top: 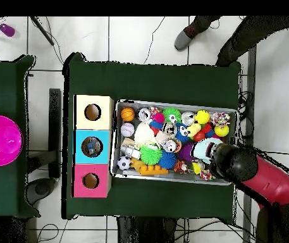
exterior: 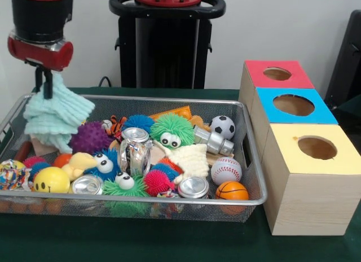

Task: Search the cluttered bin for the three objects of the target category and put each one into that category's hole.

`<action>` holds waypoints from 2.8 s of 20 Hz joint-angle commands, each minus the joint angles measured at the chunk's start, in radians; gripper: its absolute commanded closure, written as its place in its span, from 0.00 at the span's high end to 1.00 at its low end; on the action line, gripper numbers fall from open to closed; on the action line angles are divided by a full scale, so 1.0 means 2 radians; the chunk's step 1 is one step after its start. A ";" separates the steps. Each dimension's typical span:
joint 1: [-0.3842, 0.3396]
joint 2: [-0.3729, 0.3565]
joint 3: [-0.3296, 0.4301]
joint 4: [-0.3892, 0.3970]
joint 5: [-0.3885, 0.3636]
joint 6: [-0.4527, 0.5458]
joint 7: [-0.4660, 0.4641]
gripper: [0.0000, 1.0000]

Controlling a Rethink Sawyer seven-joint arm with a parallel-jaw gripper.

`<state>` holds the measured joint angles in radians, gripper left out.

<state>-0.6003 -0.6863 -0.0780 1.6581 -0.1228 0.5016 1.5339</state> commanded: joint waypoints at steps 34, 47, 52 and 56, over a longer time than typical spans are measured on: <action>-0.048 -0.045 0.111 -0.150 -0.028 0.349 -0.089 0.00; -0.033 -0.045 0.129 -0.270 -0.085 0.523 -0.116 0.00; -0.035 -0.038 0.138 -0.292 -0.096 0.555 -0.118 0.00; -0.035 -0.039 0.140 -0.289 -0.099 0.552 -0.114 0.00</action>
<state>-0.6746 -0.7894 0.1041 1.1238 -0.2722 1.4930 1.5333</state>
